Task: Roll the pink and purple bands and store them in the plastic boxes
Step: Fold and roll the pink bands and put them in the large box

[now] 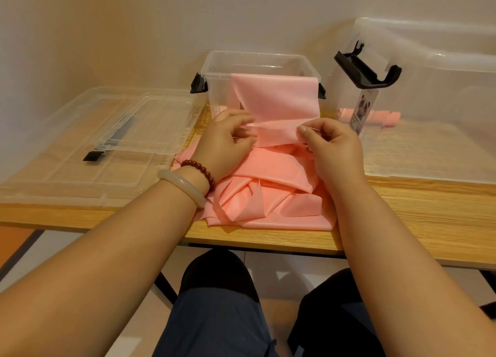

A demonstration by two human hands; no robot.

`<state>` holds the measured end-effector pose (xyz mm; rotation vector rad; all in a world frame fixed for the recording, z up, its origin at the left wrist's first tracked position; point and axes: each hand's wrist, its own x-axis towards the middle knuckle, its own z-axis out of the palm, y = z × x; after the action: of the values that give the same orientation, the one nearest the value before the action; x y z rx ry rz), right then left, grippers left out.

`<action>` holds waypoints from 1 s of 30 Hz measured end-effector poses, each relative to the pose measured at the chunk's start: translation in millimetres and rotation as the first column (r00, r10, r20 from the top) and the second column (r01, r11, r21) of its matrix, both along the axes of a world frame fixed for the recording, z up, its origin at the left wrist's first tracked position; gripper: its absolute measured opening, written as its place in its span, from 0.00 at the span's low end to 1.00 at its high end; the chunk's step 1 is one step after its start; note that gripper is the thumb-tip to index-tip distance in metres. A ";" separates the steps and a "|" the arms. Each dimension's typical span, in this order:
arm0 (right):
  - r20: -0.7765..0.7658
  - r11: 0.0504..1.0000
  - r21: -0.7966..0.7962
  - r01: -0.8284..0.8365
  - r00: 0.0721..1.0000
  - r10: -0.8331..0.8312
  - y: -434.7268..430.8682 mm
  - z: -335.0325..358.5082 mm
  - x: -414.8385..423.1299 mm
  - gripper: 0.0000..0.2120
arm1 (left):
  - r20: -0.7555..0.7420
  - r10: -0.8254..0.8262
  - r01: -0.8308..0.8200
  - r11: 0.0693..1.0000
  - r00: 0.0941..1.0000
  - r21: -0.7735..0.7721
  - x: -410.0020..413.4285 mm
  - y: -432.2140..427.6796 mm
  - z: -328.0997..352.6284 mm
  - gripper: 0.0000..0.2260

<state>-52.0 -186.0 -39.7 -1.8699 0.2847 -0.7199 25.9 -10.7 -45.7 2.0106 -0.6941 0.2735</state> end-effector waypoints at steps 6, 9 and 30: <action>-0.012 1.000 0.015 -0.021 1.000 0.022 0.1 2.6 2.6 0.04 | 0.172 0.004 -0.026 0.991 0.985 0.128 4.1 -7.4 7.0 0.05; -0.015 0.994 0.076 -0.080 0.997 0.081 1.7 3.9 2.4 0.03 | 0.112 -0.044 0.039 0.998 0.993 0.053 1.9 -3.5 0.0 0.18; -0.070 0.991 0.134 0.004 0.998 0.005 -2.5 3.8 -1.4 0.02 | -0.211 -0.064 0.029 0.986 0.975 -0.164 2.4 4.9 -3.7 0.09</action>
<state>-53.3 -188.5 -35.9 -1.7691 0.3685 -0.6204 28.3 -5.8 -49.4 1.8350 -0.5621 0.0778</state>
